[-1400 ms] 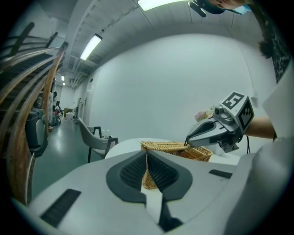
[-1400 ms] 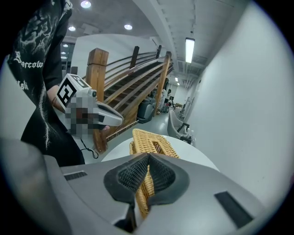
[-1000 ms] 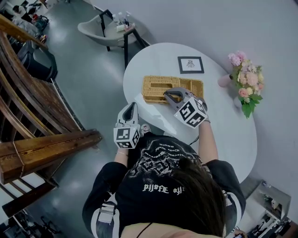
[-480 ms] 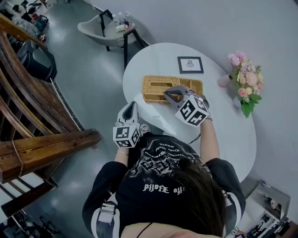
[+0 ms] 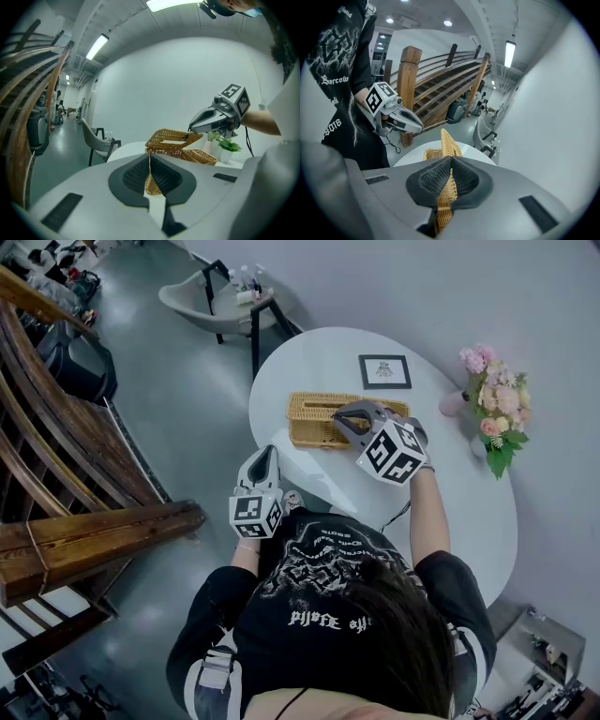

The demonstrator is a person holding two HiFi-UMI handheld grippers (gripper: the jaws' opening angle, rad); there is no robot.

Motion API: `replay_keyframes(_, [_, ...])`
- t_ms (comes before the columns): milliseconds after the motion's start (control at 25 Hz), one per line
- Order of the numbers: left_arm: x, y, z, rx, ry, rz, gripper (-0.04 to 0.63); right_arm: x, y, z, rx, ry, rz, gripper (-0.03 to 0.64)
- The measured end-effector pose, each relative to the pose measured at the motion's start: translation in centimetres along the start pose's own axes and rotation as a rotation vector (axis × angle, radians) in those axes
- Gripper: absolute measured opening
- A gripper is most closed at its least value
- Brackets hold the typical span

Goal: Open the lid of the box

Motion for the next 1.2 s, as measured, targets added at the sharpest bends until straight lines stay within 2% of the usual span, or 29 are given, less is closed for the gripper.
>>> replay_keyframes(1200, [-1.0,-0.8,-0.5,-0.014,0.004,-0.001,0.025,0.3,-1.4,4.1,0.066,0.006,-0.006,0.034])
Point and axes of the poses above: the fingertips, and each gripper's own axes: x backward along the fingers, z to its right, y out of its underside, the point moved 2 cm from there along x, backward along the fingers, and after that the axes turned 7 degrees about -z, right-handed, at the moved point
